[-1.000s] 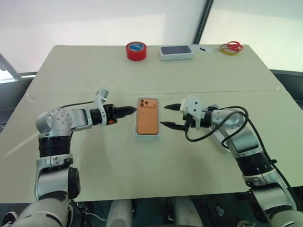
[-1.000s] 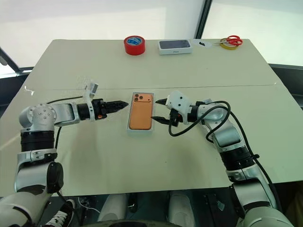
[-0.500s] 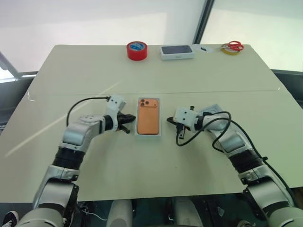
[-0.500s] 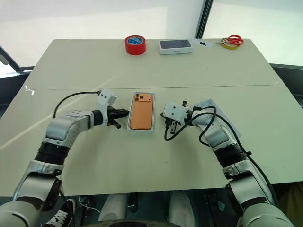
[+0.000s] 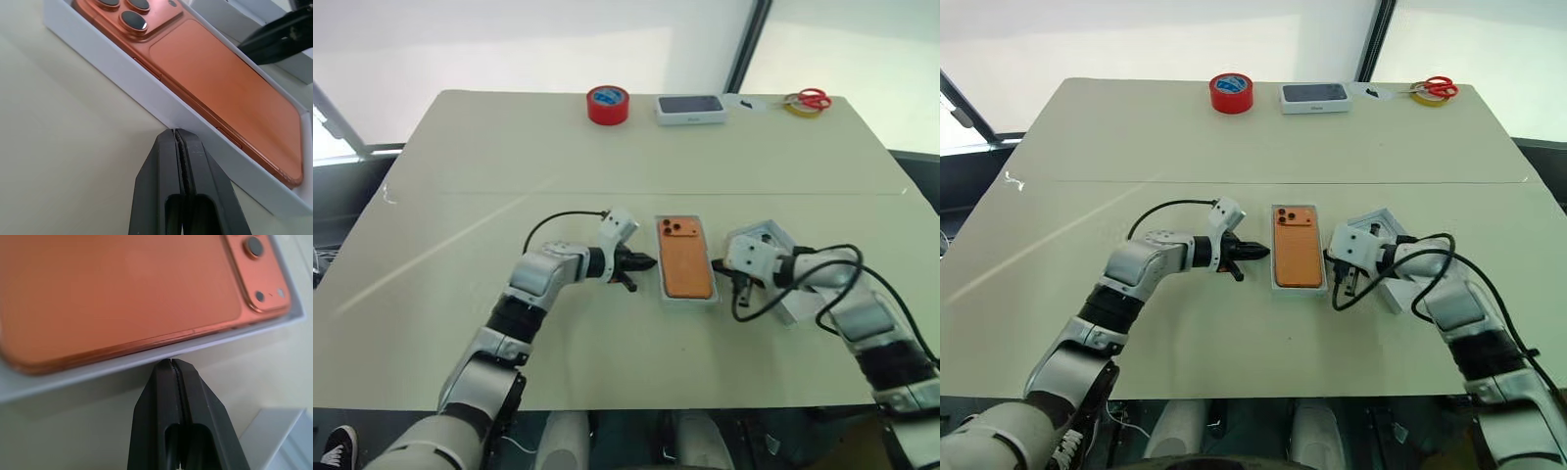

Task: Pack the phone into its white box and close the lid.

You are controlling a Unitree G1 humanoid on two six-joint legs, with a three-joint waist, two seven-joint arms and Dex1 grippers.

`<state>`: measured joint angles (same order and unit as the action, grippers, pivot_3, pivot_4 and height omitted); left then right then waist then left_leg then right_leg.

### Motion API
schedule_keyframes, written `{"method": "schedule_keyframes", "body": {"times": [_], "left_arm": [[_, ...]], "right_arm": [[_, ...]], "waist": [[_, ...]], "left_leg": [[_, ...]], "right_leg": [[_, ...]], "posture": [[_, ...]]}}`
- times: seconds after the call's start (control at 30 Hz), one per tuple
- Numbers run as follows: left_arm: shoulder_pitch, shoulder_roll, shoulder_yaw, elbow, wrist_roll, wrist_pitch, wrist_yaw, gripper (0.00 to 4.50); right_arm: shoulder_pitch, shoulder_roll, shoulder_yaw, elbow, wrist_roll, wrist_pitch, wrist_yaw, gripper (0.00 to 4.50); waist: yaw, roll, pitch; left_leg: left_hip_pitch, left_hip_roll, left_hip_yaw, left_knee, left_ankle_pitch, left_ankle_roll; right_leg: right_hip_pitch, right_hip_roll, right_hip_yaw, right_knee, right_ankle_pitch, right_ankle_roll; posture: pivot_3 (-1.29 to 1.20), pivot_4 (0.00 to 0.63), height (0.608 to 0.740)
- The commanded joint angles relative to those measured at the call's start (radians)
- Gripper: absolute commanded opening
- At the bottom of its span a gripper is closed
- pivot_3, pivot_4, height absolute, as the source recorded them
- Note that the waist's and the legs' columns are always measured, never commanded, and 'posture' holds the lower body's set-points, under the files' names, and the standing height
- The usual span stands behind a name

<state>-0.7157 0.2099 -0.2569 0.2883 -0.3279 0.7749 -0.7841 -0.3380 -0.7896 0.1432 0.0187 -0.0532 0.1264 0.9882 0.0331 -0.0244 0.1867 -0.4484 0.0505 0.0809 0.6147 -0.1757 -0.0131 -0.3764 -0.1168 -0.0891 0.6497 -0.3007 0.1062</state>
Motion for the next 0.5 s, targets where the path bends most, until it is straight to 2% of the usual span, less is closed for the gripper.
{"method": "schedule_keyframes", "body": {"times": [0.03, 0.33, 0.5], "left_arm": [[-0.009, -0.027, -0.033, -0.016, 0.006, -0.031, -0.043, 0.06], [0.005, -0.016, -0.006, 0.009, 0.045, -0.069, -0.025, 0.06], [0.004, 0.009, 0.033, 0.036, 0.064, -0.133, -0.011, 0.06]], "right_arm": [[0.025, -0.026, -0.036, -0.077, 0.029, 0.005, 0.009, 0.01], [0.025, -0.043, -0.068, -0.075, 0.029, 0.003, -0.004, 0.01], [-0.058, -0.021, -0.056, 0.048, -0.047, -0.062, -0.105, 0.01]], "waist": [[0.001, 0.0, 0.0], [0.004, 0.0, 0.0], [-0.003, 0.001, 0.0]], "left_leg": [[0.0, 0.0, 0.0, 0.0, 0.0, 0.0], [0.0, 0.0, -0.001, 0.001, 0.0, 0.0], [0.0, 0.0, -0.001, 0.002, 0.0, 0.0]], "right_leg": [[0.0, 0.0, 0.0, 0.0, 0.0, 0.0], [0.0, -0.001, 0.0, 0.0, 0.0, 0.0], [0.0, -0.001, 0.0, 0.0, 0.0, 0.0]], "posture": [[0.0, 0.15, 0.74], [0.0, 0.15, 0.74], [0.0, 0.15, 0.74]]}}
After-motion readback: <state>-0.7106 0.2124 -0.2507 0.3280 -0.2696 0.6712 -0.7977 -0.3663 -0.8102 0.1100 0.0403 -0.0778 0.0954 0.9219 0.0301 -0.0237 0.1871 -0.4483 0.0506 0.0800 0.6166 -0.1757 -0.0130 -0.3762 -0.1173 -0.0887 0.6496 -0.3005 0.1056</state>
